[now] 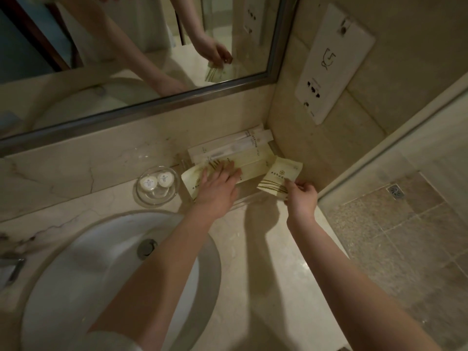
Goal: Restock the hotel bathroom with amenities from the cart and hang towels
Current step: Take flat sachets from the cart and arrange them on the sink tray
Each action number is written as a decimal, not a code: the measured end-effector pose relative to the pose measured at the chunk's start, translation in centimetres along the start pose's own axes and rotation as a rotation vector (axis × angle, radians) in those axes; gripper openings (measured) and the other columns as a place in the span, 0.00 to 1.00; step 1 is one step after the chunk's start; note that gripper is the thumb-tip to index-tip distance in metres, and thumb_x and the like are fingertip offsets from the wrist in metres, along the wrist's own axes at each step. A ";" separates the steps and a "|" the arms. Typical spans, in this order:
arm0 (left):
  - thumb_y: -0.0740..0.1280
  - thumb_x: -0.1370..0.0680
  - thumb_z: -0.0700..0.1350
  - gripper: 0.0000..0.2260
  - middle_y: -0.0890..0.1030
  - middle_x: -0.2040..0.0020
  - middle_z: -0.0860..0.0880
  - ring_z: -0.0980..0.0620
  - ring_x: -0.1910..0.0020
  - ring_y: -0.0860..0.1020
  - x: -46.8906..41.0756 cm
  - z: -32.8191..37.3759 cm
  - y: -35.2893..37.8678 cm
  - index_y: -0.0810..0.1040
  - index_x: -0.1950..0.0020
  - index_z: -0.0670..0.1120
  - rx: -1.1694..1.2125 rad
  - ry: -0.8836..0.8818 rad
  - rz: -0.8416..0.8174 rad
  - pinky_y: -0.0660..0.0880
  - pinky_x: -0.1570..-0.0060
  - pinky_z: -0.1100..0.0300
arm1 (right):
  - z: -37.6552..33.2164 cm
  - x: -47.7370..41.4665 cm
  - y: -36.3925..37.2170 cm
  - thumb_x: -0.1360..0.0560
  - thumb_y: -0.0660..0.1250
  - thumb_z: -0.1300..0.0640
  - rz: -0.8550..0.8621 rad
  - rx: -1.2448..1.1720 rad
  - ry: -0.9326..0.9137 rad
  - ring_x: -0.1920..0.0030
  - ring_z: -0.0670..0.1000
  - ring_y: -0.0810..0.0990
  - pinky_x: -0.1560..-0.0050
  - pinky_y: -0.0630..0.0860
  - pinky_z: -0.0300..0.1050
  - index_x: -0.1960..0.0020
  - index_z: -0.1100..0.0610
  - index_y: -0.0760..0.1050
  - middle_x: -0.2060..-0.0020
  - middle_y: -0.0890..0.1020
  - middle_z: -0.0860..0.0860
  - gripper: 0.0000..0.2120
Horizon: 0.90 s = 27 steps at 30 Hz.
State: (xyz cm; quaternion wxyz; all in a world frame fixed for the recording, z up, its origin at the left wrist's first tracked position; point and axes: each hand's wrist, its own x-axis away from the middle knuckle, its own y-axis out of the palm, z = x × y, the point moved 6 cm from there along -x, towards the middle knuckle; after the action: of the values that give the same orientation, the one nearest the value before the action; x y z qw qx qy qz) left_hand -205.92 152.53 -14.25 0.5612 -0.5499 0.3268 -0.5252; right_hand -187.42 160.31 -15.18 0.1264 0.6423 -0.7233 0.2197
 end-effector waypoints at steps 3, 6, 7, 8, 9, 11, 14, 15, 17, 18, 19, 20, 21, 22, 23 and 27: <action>0.53 0.19 0.53 0.26 0.47 0.21 0.48 0.50 0.23 0.44 1.8 -1.5 -0.5 0.52 0.23 0.48 0.075 -0.085 0.132 0.44 0.26 0.44 | 2.1 1.0 0.5 0.27 0.70 0.58 -0.009 -0.037 0.102 0.68 0.50 0.74 0.64 0.71 0.44 0.63 0.53 0.66 0.64 0.75 0.53 0.13; 0.55 0.20 0.55 0.28 0.48 0.21 0.46 0.47 0.23 0.43 3.3 -3.5 -0.1 0.54 0.23 0.46 0.086 -0.172 0.168 0.44 0.27 0.44 | 3.9 2.0 1.5 0.26 0.68 0.60 -0.030 -0.124 0.217 0.76 0.47 0.72 0.72 0.68 0.40 0.66 0.53 0.64 0.70 0.73 0.52 0.15; 0.55 0.20 0.55 0.28 0.49 0.22 0.45 0.45 0.23 0.43 3.6 -4.0 0.0 0.55 0.23 0.46 0.103 -0.191 0.161 0.44 0.26 0.43 | 4.3 2.3 1.8 0.26 0.68 0.61 -0.040 -0.135 0.244 0.76 0.47 0.72 0.73 0.68 0.39 0.66 0.54 0.64 0.70 0.73 0.51 0.15; 0.56 0.20 0.56 0.28 0.49 0.22 0.44 0.42 0.23 0.43 3.8 -4.4 0.1 0.56 0.23 0.47 0.126 -0.208 0.146 0.45 0.26 0.44 | 4.6 2.6 2.2 0.26 0.68 0.61 -0.055 -0.128 0.262 0.76 0.47 0.74 0.74 0.67 0.38 0.65 0.54 0.65 0.70 0.74 0.52 0.14; 0.57 0.20 0.55 0.28 0.49 0.22 0.44 0.40 0.23 0.42 3.9 -4.7 0.3 0.56 0.23 0.47 0.147 -0.222 0.130 0.46 0.26 0.44 | 5.0 2.9 2.6 0.27 0.67 0.61 -0.073 -0.117 0.274 0.74 0.48 0.75 0.76 0.67 0.38 0.65 0.55 0.66 0.69 0.75 0.52 0.13; 0.57 0.20 0.55 0.27 0.49 0.22 0.43 0.39 0.24 0.43 4.1 -5.1 0.4 0.57 0.24 0.48 0.171 -0.235 0.122 0.47 0.26 0.45 | 5.3 3.5 3.3 0.27 0.67 0.60 -0.108 -0.092 0.289 0.72 0.50 0.76 0.77 0.66 0.38 0.64 0.57 0.67 0.69 0.77 0.53 0.11; 0.58 0.20 0.54 0.26 0.49 0.22 0.43 0.39 0.24 0.45 3.6 -5.2 0.3 0.59 0.24 0.48 0.169 -0.214 0.122 0.50 0.26 0.45 | 5.4 3.8 3.8 0.26 0.67 0.58 -0.140 -0.033 0.299 0.71 0.51 0.75 0.73 0.66 0.40 0.63 0.58 0.70 0.70 0.77 0.53 0.10; 0.58 0.20 0.54 0.26 0.49 0.22 0.44 0.39 0.24 0.45 3.4 -5.2 0.3 0.59 0.24 0.48 0.168 -0.199 0.116 0.50 0.26 0.45 | 5.4 3.7 3.8 0.26 0.67 0.57 -0.146 -0.018 0.299 0.71 0.51 0.74 0.72 0.66 0.40 0.64 0.58 0.70 0.70 0.77 0.53 0.10; 0.59 0.21 0.54 0.26 0.48 0.22 0.45 0.40 0.23 0.44 3.0 -5.2 0.3 0.59 0.24 0.48 0.177 -0.173 0.099 0.49 0.26 0.46 | 5.2 3.3 3.7 0.25 0.66 0.57 -0.159 0.008 0.293 0.72 0.50 0.73 0.73 0.65 0.40 0.64 0.58 0.69 0.69 0.77 0.53 0.10; 0.59 0.21 0.54 0.26 0.48 0.22 0.45 0.41 0.23 0.43 2.9 -5.2 0.3 0.59 0.24 0.49 0.186 -0.160 0.087 0.48 0.26 0.46 | 5.0 3.0 3.6 0.25 0.65 0.58 -0.166 0.024 0.286 0.72 0.50 0.73 0.74 0.65 0.40 0.63 0.58 0.69 0.69 0.77 0.52 0.10; 0.60 0.21 0.54 0.27 0.48 0.22 0.45 0.41 0.23 0.42 2.8 -5.2 0.5 0.60 0.24 0.49 0.195 -0.147 0.073 0.47 0.26 0.47 | 4.9 2.7 3.4 0.26 0.65 0.59 -0.174 0.041 0.275 0.72 0.50 0.73 0.74 0.64 0.40 0.63 0.57 0.69 0.69 0.77 0.52 0.09; 0.61 0.21 0.54 0.27 0.48 0.22 0.46 0.42 0.23 0.41 2.7 -5.3 0.6 0.60 0.24 0.49 0.201 -0.136 0.055 0.46 0.26 0.47 | 4.7 2.4 3.3 0.27 0.66 0.59 -0.181 0.058 0.264 0.73 0.50 0.73 0.75 0.64 0.39 0.63 0.57 0.68 0.69 0.77 0.52 0.09; 0.61 0.21 0.54 0.27 0.48 0.22 0.46 0.42 0.23 0.41 2.6 -5.4 0.8 0.60 0.24 0.49 0.206 -0.129 0.035 0.45 0.26 0.48 | 4.5 2.1 3.2 0.27 0.66 0.60 -0.186 0.069 0.254 0.73 0.49 0.73 0.76 0.64 0.38 0.63 0.57 0.68 0.69 0.76 0.52 0.08; 0.61 0.21 0.54 0.27 0.48 0.22 0.46 0.42 0.23 0.40 2.5 -5.6 0.9 0.59 0.24 0.50 0.210 -0.124 0.016 0.45 0.26 0.47 | 4.3 1.9 3.0 0.28 0.66 0.61 -0.188 0.077 0.246 0.73 0.49 0.73 0.76 0.64 0.38 0.63 0.57 0.68 0.70 0.76 0.52 0.08; 0.61 0.21 0.54 0.27 0.48 0.21 0.47 0.43 0.23 0.40 2.5 -5.7 1.0 0.59 0.24 0.50 0.214 -0.117 0.002 0.46 0.26 0.46 | 4.1 1.6 2.9 0.29 0.66 0.61 -0.187 0.082 0.240 0.73 0.50 0.73 0.76 0.64 0.39 0.63 0.58 0.68 0.70 0.76 0.52 0.07; 0.61 0.21 0.53 0.26 0.47 0.21 0.47 0.43 0.23 0.41 2.4 -5.7 0.8 0.58 0.24 0.50 0.220 -0.095 -0.007 0.48 0.26 0.46 | 3.8 1.1 2.5 0.29 0.66 0.60 -0.173 0.095 0.207 0.72 0.51 0.73 0.73 0.65 0.40 0.63 0.57 0.66 0.70 0.75 0.52 0.09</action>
State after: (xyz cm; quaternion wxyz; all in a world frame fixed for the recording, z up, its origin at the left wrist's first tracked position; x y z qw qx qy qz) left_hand -210.60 148.57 -15.59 0.6314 -0.5103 0.2382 -0.5331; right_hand -189.63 157.75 -18.36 0.1884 0.6813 -0.6371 0.3073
